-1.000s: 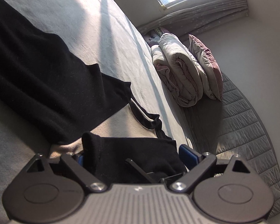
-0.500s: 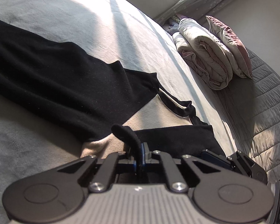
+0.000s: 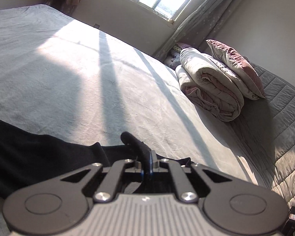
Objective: Fold clothes
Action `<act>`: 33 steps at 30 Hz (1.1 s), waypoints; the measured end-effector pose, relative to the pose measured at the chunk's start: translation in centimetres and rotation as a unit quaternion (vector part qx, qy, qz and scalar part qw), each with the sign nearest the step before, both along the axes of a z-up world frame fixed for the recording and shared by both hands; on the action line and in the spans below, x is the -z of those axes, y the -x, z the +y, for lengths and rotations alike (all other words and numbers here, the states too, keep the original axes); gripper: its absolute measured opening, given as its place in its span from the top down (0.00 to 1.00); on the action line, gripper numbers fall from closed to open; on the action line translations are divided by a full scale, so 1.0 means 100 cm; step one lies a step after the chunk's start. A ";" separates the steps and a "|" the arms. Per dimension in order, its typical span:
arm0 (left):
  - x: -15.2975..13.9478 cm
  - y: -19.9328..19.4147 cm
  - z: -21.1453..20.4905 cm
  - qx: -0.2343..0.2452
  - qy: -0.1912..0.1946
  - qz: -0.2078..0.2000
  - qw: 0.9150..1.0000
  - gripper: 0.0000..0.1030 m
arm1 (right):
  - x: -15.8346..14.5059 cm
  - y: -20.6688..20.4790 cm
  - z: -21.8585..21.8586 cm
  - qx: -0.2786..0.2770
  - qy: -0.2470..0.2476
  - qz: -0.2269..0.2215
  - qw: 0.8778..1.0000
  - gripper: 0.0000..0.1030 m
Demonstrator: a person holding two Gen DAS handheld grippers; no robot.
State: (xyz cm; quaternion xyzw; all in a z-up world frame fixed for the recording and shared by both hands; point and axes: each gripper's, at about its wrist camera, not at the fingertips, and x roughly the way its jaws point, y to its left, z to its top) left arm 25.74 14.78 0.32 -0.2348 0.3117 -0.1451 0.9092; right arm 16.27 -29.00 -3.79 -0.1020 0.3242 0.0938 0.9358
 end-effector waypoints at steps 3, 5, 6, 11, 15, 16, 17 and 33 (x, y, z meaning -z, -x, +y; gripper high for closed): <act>0.008 -0.005 -0.002 -0.021 -0.010 0.004 1.000 0.95 | 0.014 -0.002 0.008 -0.024 0.037 0.016 0.999 0.25; 0.022 -0.010 -0.001 -0.040 -0.022 0.022 0.999 0.95 | 0.017 0.001 0.007 -0.026 0.048 0.009 0.998 0.25; 0.032 -0.013 0.000 -0.052 -0.028 0.035 0.998 0.95 | 0.016 0.001 0.004 -0.021 0.048 0.001 0.999 0.25; 0.061 -0.016 0.010 -0.073 -0.019 0.084 0.994 0.95 | 0.008 0.009 -0.004 -0.005 0.059 -0.012 0.998 0.25; 0.072 -0.010 0.018 -0.065 0.011 0.084 0.994 0.85 | -0.010 0.010 -0.022 0.021 -0.022 -0.044 0.999 0.25; 0.078 -0.006 0.022 -0.065 0.038 0.071 0.995 0.78 | -0.013 0.008 -0.027 0.029 -0.047 -0.050 0.997 0.25; 0.082 -0.004 0.025 -0.063 0.059 0.056 0.995 0.74 | -0.013 0.004 -0.031 0.041 -0.063 -0.053 0.996 0.25; 0.081 -0.008 0.044 -0.056 0.092 0.066 0.992 0.77 | 0.013 -0.102 -0.048 0.088 -0.244 0.048 0.965 0.46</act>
